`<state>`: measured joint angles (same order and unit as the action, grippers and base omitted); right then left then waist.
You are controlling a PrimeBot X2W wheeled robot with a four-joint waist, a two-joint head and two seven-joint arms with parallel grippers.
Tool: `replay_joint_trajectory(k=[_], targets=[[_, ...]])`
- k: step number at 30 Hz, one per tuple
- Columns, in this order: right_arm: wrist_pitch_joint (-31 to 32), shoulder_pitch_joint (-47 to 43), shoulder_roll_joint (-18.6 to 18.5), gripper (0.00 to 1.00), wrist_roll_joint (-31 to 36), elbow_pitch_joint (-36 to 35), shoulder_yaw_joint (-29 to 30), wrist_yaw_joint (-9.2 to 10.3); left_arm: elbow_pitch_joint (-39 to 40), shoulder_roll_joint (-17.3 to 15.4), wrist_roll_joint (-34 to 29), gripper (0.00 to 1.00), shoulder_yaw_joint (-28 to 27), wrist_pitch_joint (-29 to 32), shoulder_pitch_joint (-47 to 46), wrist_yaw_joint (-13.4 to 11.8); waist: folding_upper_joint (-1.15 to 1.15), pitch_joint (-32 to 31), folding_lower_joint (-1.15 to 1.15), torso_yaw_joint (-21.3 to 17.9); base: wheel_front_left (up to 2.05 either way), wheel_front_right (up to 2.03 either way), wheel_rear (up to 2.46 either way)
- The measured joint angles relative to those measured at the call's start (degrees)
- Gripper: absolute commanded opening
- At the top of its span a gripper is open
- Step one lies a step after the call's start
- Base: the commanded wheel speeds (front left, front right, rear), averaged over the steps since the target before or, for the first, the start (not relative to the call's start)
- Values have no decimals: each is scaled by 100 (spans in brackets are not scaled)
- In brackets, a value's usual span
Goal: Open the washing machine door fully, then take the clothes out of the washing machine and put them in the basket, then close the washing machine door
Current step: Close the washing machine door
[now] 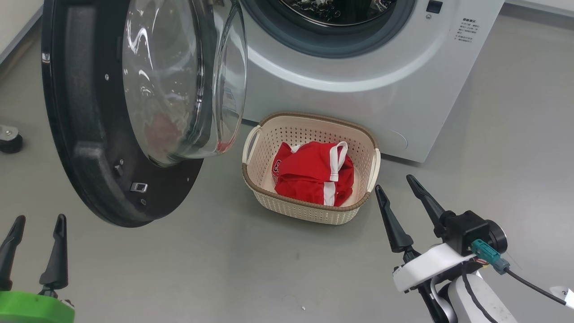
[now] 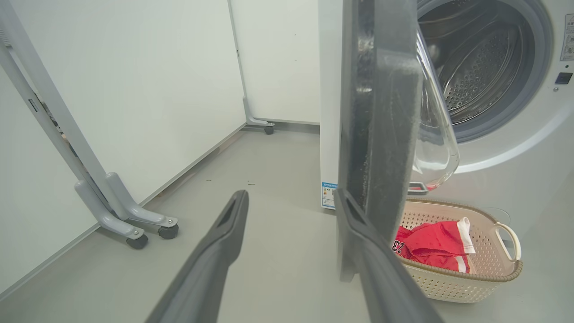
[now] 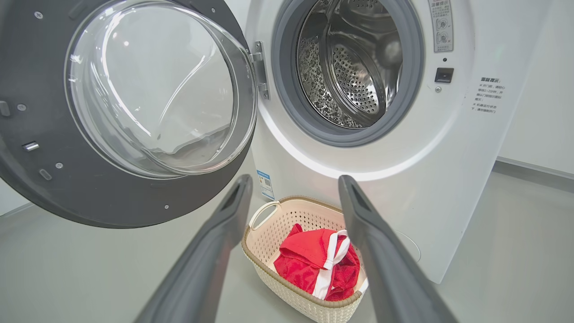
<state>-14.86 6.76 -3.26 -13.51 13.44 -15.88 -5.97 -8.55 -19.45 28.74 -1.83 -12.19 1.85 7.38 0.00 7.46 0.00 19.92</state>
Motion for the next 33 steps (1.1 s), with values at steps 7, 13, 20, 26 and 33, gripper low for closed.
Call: replay_joint_trajectory(k=[7,13,20,26,33], targets=[[0,0,0,100,-1,0,-1,0,-19,0,-2,100,3,-7,0,0,0,-8,0,-2,0,0,0],[0,0,1,100,-1,0,-1,0,-24,0,-3,100,7,-48,-1,0,0,-13,0,-7,0,0,0],[0,0,1,100,-11,0,-1,0,-27,-2,-3,72,8,-49,-2,0,0,-28,0,-15,0,0,0],[0,0,2,100,-18,0,-14,0,-29,-2,-1,0,33,-49,-2,0,0,-50,0,-27,0,0,0],[0,0,2,100,-18,0,-20,0,-29,-20,-1,0,66,-49,-3,0,0,-68,0,-41,0,0,0]])
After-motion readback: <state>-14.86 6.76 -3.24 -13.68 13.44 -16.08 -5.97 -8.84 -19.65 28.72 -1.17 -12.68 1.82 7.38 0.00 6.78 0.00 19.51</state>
